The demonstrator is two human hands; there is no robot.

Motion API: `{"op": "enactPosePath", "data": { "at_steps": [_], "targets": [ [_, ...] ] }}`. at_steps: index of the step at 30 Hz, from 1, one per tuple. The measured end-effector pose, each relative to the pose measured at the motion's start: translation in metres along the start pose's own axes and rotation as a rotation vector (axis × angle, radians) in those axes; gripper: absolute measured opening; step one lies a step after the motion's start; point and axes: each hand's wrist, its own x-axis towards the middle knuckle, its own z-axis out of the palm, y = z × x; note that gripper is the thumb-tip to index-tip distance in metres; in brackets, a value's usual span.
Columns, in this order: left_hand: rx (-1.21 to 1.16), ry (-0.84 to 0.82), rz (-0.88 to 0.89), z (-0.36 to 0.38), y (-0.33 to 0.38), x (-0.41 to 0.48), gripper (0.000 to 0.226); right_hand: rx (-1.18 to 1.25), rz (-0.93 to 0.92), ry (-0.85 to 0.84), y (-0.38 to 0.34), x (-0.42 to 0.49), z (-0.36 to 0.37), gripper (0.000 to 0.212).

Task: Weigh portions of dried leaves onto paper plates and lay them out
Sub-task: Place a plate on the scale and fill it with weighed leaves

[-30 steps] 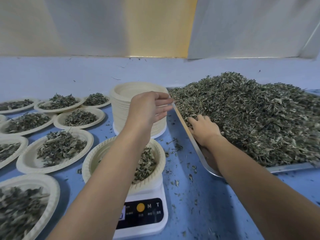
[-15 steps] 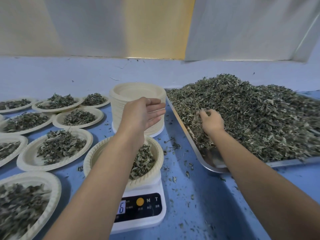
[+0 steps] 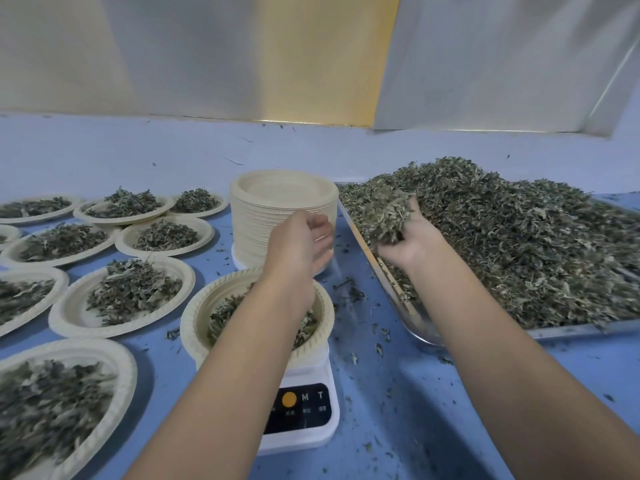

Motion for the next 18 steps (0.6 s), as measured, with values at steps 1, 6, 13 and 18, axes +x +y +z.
{"op": "enactPosePath", "data": {
  "at_steps": [1, 6, 13, 18],
  "targets": [
    [-0.038, 0.001, -0.016, 0.001, 0.000, -0.002, 0.021, 0.029, 0.006, -0.039, 0.005, -0.006, 0.011, 0.022],
    [-0.358, -0.056, -0.149, -0.002, 0.009, -0.012, 0.039, -0.069, 0.016, -0.130, 0.044, -0.032, 0.056, 0.025],
    [-0.516, -0.026, -0.104, -0.037, 0.024, -0.016, 0.050, -0.547, -0.533, -0.072, 0.092, -0.048, 0.075, 0.022],
    [-0.499, -0.053, -0.074, -0.056, 0.030, -0.010, 0.058, -0.845, -0.790, -0.217, 0.113, -0.061, 0.072, 0.024]
  ]
}}
